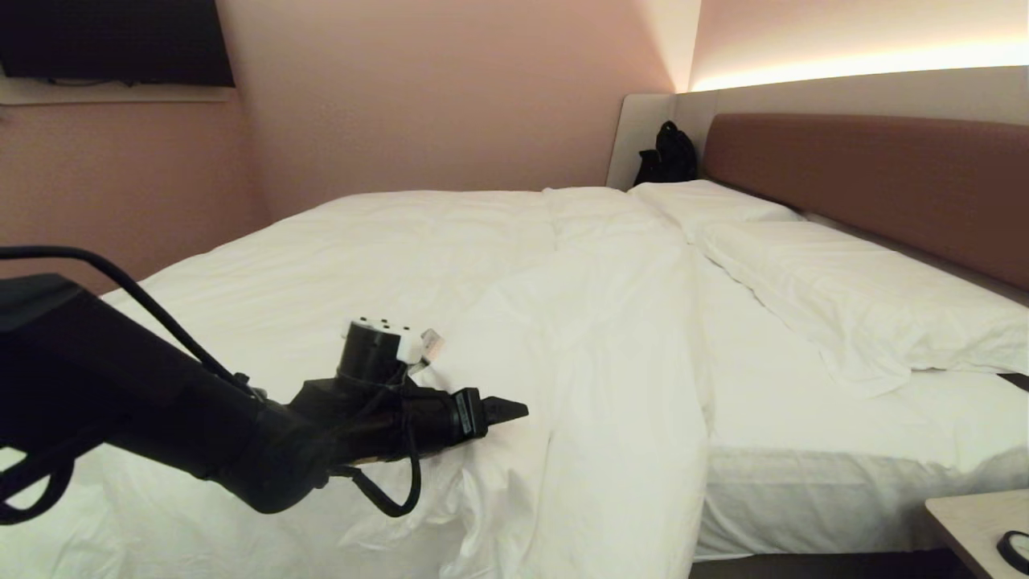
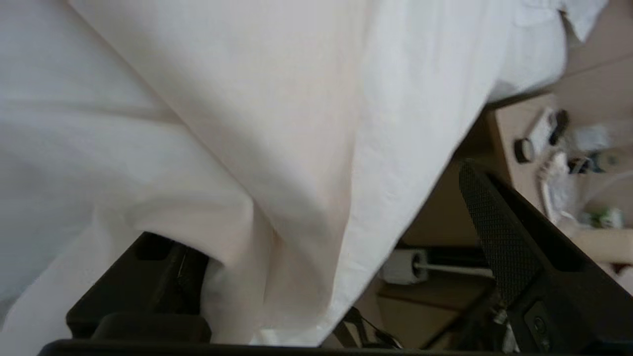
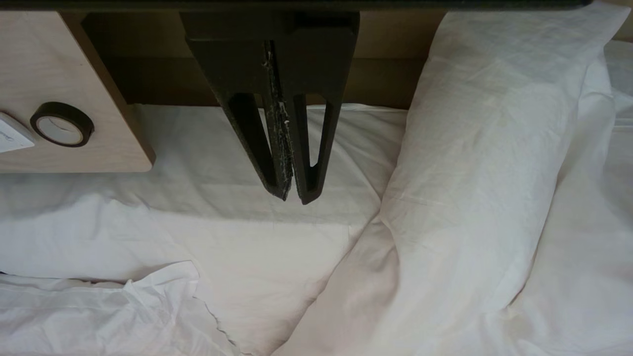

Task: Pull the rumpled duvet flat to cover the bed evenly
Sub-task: Flatten the corners of the folded blanket

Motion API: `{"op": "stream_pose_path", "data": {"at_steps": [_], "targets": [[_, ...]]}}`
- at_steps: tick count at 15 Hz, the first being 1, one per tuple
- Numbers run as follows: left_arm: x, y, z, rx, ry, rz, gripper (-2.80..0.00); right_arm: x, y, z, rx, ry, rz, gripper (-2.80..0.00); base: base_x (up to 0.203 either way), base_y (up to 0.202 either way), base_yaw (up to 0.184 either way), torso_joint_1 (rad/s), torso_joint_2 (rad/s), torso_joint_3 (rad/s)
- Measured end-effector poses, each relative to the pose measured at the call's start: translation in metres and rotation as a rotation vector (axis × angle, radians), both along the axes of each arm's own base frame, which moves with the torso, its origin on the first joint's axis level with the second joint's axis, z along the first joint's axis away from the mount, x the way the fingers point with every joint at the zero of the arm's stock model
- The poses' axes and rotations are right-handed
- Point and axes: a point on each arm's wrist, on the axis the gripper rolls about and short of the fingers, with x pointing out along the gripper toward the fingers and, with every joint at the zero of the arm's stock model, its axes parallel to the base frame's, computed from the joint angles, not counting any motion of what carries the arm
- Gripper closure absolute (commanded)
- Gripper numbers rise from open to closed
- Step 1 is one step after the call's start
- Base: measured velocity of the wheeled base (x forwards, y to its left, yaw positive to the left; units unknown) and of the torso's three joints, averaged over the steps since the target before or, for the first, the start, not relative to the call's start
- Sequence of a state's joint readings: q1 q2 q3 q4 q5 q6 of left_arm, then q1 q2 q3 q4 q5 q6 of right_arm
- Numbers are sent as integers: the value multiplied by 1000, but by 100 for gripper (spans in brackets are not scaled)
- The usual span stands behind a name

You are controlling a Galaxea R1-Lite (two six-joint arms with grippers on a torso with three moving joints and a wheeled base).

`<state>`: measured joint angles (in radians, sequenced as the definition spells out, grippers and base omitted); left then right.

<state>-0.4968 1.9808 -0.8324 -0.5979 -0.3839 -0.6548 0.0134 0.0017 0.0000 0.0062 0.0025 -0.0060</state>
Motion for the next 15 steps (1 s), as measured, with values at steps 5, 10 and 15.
{"op": "stream_pose_path", "data": {"at_steps": [5, 10, 15], "targets": [[1, 1, -3, 35, -10, 47, -280, 0, 0, 0, -1, 0, 0, 0, 0, 0, 0, 0, 0, 0], [6, 1, -8, 92, -36, 127, -280, 0, 0, 0, -1, 0, 0, 0, 0, 0, 0, 0, 0, 0], [13, -1, -17, 158, -101, 191, -280, 0, 0, 0, 0, 0, 0, 0, 0, 0, 0, 0, 0, 0]]}}
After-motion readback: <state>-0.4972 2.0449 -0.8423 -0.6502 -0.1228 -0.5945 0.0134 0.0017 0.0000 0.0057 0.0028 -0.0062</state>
